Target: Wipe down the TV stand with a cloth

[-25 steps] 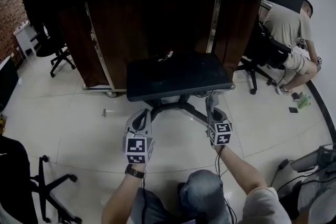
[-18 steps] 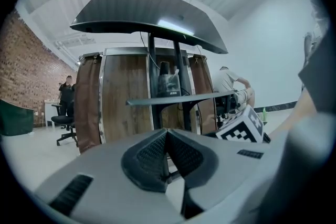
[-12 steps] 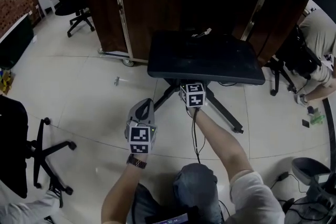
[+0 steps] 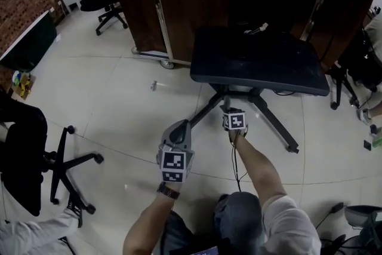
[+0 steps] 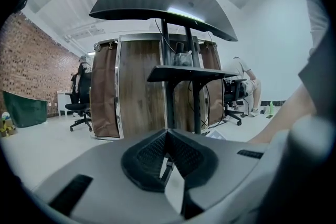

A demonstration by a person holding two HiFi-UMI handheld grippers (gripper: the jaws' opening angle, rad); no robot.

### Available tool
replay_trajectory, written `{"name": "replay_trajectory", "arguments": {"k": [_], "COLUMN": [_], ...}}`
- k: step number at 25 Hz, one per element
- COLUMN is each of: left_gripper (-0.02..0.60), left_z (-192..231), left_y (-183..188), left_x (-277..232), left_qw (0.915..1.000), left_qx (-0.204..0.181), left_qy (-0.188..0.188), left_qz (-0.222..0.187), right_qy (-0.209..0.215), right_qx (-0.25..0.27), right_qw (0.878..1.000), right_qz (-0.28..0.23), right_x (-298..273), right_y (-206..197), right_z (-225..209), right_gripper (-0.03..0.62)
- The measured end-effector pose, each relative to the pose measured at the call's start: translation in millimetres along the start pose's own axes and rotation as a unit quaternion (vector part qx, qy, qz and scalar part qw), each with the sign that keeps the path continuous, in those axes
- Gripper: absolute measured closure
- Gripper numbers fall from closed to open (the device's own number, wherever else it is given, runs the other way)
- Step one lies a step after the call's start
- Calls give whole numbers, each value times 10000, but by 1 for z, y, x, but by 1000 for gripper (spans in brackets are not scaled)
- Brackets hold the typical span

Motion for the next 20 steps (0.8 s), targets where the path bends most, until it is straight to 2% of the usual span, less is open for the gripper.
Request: {"name": "replay_trajectory", "arguments": {"k": [1,3,6,8,9,10,11,13,16,20], "left_gripper": [574,574,574,574,574,574,574,574,574,574], "left_z": [-3,-3,-5,-8,-10,-13,-17,-26,-35,-36], "left_y": [-2,-3,-2,-3,-4,-5,-7,-9,-14,-23], "left_x": [0,1,-4,-13,-19,-24,-30,-38,-46,-50], "left_qw": [10000,9999,9997,9996,9995,9994,9991,9984,9977,9979], "left_qx": [3,39,124,175,202,242,300,440,570,567], "left_qy": [-65,-115,-150,-179,-191,-217,-256,-317,-335,-287], "left_qz": [11,-38,-121,-117,-132,-149,-158,-155,-146,-107], "right_qy": [-139,-460,-995,-1192,-1223,-1220,-1192,-1106,-997,-1077], "right_qx": [-54,177,842,1082,1150,1167,1119,901,664,673], "right_qw": [9996,9926,9627,9432,9377,9374,9424,9602,9808,9902], "right_qz": [-231,-1111,-2371,-2907,-3041,-3046,-2918,-2402,-1541,-577], "right_x": [10,39,94,127,136,140,137,118,83,52], "right_y": [-1,30,104,148,165,176,179,163,106,29], "right_z": [-8,-21,-54,-79,-90,-100,-109,-122,-134,-149], "right_gripper": [566,566,566,566,566,566,566,566,566,566]}}
Point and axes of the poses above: the fingertips, and each gripper's own axes: x backward along the fingers, z to its left, y out of its top, the point moved 7 cm from there along x, backward along the fingers, and after that the axes turned 10 degrees about -z, right-handed, at the moved point
